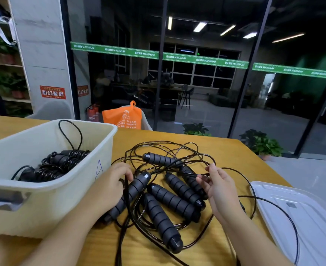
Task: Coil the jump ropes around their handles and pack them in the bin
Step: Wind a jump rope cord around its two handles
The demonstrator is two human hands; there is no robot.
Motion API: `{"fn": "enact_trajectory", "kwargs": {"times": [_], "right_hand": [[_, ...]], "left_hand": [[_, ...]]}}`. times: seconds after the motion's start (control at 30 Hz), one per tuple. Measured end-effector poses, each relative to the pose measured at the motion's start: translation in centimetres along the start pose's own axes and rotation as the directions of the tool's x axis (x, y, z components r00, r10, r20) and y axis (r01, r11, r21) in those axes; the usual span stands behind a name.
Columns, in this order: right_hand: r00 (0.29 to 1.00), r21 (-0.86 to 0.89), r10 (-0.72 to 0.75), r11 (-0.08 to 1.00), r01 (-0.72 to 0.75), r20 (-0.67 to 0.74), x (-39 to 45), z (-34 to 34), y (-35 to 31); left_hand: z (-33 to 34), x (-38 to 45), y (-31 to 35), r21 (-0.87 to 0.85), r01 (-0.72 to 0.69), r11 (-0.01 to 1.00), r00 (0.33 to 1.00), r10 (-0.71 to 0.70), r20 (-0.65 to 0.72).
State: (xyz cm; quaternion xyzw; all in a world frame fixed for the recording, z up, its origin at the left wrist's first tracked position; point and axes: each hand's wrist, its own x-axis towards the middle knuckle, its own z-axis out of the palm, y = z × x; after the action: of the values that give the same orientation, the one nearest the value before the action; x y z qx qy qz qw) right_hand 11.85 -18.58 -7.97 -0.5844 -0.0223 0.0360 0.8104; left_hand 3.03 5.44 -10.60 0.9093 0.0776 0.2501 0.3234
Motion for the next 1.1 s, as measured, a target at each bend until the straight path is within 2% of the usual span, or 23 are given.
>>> {"fn": "enact_trajectory", "kwargs": {"times": [0.07,0.13,0.27,0.43,0.5,0.63,0.7,0.77,0.83,0.9,0.97,1.03,1.1], "right_hand": [[1.000,-0.039,0.000,0.999,0.000,0.005,0.4,-0.2,0.1],[1.000,-0.146,-0.007,0.989,0.007,-0.003,0.8,-0.5,0.1],[0.998,-0.385,-0.046,0.921,0.062,0.052,0.3,-0.3,-0.3],[0.964,-0.488,-0.185,0.834,0.258,0.192,-0.9,0.1,-1.1],[0.952,-0.496,-0.195,0.818,0.291,0.237,-1.3,0.2,-1.4],[0.917,-0.446,-0.048,0.862,0.239,0.397,-1.9,0.0,-2.4],[0.823,-0.442,0.038,0.857,0.265,0.567,-2.3,-0.7,-3.0],[0.703,-0.522,0.130,0.765,0.377,0.699,-3.2,-1.2,-3.8],[0.621,-0.568,0.231,0.706,0.423,0.749,-4.1,-1.3,-5.0],[0.566,-0.583,0.308,0.705,0.405,0.765,-4.6,-1.3,-5.8],[0.560,-0.596,0.322,0.684,0.420,0.764,-4.7,-1.3,-6.3],[0.599,-0.625,0.297,0.628,0.464,0.743,-4.6,-1.3,-6.5],[0.640,-0.655,0.272,0.573,0.492,0.719,-4.4,-1.3,-6.9]], "left_hand": [[-0.5,-0.1,0.2,0.044,-0.083,0.996,0.997,0.083,0.007],[-0.6,0.0,0.9,0.018,-0.137,0.990,0.991,0.137,0.000],[-0.8,1.0,2.9,-0.128,-0.080,0.989,0.991,0.065,-0.116],[-1.4,2.3,5.8,-0.130,-0.081,0.988,0.987,0.061,-0.150],[-1.7,2.6,7.2,-0.125,-0.080,0.989,0.989,0.064,-0.132],[-2.2,3.1,9.9,-0.042,-0.020,0.999,0.995,0.016,-0.100],[-2.4,3.2,11.3,0.023,0.026,0.999,0.996,-0.024,-0.089],[-2.6,3.6,12.4,0.067,0.089,0.994,0.994,-0.085,-0.072],[-2.6,3.9,13.2,0.101,0.137,0.985,0.989,-0.131,-0.072],[-2.7,4.2,13.9,0.092,0.169,0.981,0.984,-0.163,-0.070],[-2.8,4.4,14.6,0.094,0.181,0.979,0.982,-0.175,-0.064],[-3.3,4.5,15.4,0.074,0.153,0.985,0.987,-0.150,-0.049],[-4.4,4.6,16.1,-0.038,0.143,0.989,0.988,-0.145,-0.055]]}}
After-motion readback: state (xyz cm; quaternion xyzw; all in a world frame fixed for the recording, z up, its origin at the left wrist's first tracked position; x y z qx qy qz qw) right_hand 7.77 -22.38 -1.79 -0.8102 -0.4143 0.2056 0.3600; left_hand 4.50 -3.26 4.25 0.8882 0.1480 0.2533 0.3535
